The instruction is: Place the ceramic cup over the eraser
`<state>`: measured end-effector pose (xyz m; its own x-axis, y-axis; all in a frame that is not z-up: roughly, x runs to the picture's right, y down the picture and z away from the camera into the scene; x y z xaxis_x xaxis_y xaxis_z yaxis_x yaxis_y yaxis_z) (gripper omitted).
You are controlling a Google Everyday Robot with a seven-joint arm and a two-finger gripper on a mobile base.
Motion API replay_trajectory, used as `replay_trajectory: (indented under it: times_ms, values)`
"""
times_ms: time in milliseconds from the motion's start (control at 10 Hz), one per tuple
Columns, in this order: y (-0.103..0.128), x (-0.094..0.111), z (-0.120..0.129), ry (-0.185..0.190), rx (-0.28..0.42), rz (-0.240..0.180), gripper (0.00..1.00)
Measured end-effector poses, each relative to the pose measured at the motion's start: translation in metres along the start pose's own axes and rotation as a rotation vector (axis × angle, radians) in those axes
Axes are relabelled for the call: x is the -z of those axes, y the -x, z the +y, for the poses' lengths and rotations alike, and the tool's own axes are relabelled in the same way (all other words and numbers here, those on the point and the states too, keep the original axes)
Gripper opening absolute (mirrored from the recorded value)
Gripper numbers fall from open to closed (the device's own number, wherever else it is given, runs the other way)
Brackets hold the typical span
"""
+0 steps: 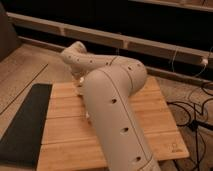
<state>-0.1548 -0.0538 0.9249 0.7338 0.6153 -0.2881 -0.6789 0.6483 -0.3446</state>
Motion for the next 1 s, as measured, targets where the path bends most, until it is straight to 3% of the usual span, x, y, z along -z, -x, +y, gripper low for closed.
replay_trajectory:
  times_ms: [400, 700, 1000]
  values:
    - [-0.0003, -0.002, -0.0014, 0.013, -0.007, 0.014, 0.35]
    - [-0.0011, -0.0041, -0.0012, 0.025, -0.011, 0.025, 0.68]
    - [-0.0004, -0.0041, -0.0016, 0.027, -0.01, 0.027, 0.75]
